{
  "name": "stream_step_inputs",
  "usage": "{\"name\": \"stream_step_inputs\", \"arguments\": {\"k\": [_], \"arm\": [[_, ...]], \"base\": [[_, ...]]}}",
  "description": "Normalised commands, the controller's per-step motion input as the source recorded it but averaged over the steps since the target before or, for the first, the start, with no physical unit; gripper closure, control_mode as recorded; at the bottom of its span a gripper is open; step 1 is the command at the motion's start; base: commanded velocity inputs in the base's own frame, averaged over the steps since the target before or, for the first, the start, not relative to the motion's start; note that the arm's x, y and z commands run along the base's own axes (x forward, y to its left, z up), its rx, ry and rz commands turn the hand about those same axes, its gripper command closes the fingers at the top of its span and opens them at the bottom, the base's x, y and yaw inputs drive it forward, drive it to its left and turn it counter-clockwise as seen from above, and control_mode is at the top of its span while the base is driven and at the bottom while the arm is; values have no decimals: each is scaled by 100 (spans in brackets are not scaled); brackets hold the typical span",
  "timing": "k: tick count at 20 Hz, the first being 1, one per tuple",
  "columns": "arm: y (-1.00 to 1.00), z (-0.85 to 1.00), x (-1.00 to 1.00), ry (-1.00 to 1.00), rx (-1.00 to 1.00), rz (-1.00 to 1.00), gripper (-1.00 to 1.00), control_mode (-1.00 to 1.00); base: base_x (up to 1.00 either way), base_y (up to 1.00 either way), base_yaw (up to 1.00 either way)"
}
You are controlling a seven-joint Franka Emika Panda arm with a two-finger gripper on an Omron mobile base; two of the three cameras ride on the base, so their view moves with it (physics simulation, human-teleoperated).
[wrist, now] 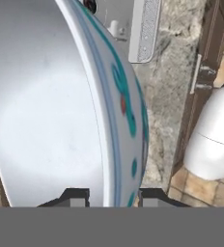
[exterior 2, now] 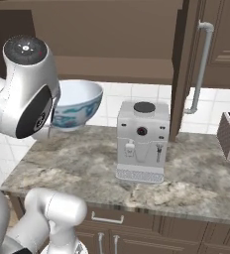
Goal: Pick up the bowls from the cabinet and place each bowl in front of a stool on the dining counter.
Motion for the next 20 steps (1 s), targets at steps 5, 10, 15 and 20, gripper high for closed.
{"name": "stream_step_inputs", "arguments": {"k": [5,10,15,20], "arm": [[0,-4,-17,1,0,0,100,100],[0,0,0,0,0,0,100,100],[0,0,0,0,0,0,100,100],[0,0,0,0,0,0,100,100]], "base": [[-55,-5,0],[-100,-61,-28],[-100,-41,-56],[-74,0,-84]]}}
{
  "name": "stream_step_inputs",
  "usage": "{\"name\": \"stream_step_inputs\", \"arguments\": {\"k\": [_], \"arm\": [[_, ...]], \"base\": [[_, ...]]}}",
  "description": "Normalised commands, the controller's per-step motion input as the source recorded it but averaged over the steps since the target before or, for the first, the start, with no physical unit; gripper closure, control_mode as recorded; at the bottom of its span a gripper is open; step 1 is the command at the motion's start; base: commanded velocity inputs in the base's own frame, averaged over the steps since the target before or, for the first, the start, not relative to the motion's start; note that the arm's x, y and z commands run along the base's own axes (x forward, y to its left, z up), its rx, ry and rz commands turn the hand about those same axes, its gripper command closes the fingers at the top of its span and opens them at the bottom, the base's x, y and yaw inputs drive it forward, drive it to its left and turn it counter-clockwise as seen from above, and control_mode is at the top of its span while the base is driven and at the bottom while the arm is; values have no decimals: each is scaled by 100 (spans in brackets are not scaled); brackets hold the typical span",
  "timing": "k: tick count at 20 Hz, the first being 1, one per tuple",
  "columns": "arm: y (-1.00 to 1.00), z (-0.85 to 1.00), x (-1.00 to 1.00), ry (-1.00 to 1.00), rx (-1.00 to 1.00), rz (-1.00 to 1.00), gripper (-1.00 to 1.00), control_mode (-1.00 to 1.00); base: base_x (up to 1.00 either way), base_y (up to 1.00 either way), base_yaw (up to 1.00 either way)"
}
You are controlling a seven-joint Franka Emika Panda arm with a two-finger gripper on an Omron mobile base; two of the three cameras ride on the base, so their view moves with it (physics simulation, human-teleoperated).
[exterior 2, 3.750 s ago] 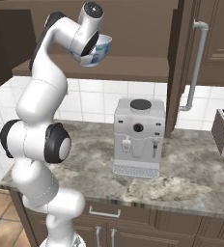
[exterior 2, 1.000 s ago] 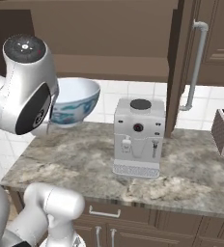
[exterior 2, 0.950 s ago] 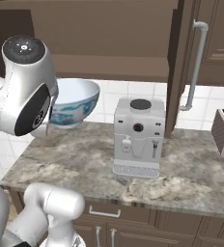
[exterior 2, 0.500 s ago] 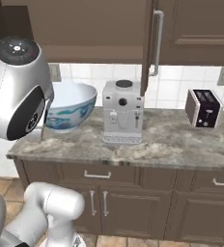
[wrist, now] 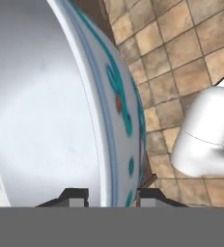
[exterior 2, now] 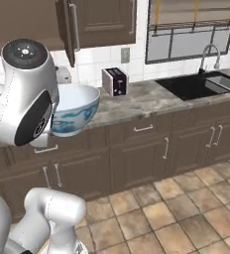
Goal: Pick up the bowls from the cabinet and place each bowl in front of a stool on the dining counter.
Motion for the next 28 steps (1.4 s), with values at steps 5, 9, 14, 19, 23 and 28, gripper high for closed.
{"name": "stream_step_inputs", "arguments": {"k": [5,9,14,19,23,28], "arm": [[0,0,0,0,0,0,100,100],[0,0,0,0,0,0,100,100],[0,0,0,0,0,0,100,100],[0,0,0,0,0,0,100,100],[0,0,0,0,0,0,100,100],[0,0,0,0,0,0,100,100]], "base": [[-11,0,-99],[0,-2,-98],[24,0,-84],[96,16,-49],[100,34,-21],[100,44,-11]]}}
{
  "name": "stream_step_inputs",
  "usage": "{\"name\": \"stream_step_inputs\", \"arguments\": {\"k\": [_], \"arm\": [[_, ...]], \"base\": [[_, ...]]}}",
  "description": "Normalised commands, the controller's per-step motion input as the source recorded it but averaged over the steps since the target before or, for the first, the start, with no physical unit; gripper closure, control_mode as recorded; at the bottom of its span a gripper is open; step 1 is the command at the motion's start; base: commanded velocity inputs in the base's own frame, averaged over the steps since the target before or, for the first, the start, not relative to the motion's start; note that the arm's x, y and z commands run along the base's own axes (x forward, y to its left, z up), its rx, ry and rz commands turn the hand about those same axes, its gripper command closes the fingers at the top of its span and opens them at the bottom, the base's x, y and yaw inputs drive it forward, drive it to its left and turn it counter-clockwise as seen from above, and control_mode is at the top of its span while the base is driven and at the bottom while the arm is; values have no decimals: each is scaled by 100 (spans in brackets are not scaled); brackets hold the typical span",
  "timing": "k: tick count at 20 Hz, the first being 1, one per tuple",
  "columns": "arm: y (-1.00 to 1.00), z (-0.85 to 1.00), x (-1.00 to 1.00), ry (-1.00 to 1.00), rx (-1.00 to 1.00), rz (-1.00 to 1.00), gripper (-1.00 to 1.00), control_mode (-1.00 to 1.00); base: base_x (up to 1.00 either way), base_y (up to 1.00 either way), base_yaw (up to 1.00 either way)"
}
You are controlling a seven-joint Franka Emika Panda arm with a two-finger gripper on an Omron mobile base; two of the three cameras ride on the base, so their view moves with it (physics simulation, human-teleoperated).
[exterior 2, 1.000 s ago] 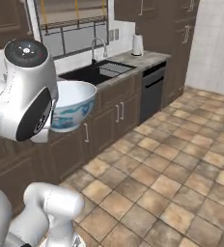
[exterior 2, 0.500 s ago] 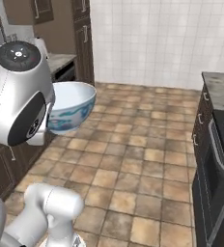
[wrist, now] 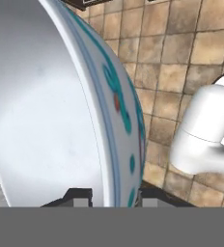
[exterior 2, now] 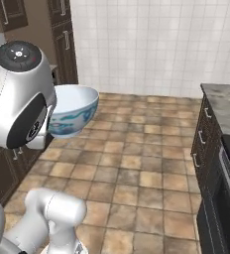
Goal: Pick up the bowls from the cabinet and place each bowl in front of a stool on the dining counter.
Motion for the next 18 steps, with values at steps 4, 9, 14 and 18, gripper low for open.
{"name": "stream_step_inputs", "arguments": {"k": [4,9,14,18], "arm": [[0,0,0,0,0,0,100,100],[0,0,0,0,0,0,100,100],[0,0,0,0,0,0,100,100],[0,0,0,0,0,0,100,100]], "base": [[100,67,-1],[100,64,-1],[100,37,-10],[100,7,-38]]}}
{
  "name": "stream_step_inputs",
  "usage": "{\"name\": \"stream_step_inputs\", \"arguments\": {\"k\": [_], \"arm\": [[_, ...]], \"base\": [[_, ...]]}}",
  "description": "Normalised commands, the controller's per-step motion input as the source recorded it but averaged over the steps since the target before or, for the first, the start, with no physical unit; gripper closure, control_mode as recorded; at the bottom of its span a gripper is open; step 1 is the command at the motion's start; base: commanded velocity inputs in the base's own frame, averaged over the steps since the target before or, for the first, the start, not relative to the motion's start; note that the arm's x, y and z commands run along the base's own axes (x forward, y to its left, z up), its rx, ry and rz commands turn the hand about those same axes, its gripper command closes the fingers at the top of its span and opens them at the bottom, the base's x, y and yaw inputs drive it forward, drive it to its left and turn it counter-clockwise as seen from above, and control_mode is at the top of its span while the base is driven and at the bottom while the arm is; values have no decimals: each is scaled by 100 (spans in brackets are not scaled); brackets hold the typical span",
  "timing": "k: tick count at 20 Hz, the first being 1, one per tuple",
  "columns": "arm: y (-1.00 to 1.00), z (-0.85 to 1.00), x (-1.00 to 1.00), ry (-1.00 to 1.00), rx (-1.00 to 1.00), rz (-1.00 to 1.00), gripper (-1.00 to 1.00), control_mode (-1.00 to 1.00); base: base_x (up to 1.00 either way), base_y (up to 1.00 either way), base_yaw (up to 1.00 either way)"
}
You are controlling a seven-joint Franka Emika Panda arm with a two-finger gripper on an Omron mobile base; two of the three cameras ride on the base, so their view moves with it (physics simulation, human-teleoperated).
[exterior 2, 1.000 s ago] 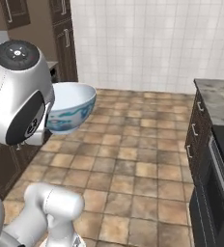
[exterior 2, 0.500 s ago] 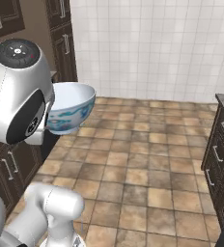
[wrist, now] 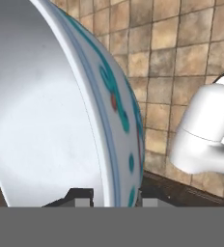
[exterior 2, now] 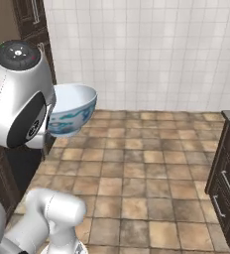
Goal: Pick up the bowls from the cabinet and place each bowl in front of a stool on the dining counter.
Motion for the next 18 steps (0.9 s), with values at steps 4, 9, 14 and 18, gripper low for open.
{"name": "stream_step_inputs", "arguments": {"k": [4,9,14,18], "arm": [[0,0,0,0,0,0,100,100],[0,0,0,0,0,0,100,100],[0,0,0,0,0,0,100,100],[0,0,0,0,0,0,100,100]], "base": [[92,21,-60],[98,69,-57],[100,100,-47],[100,100,-49]]}}
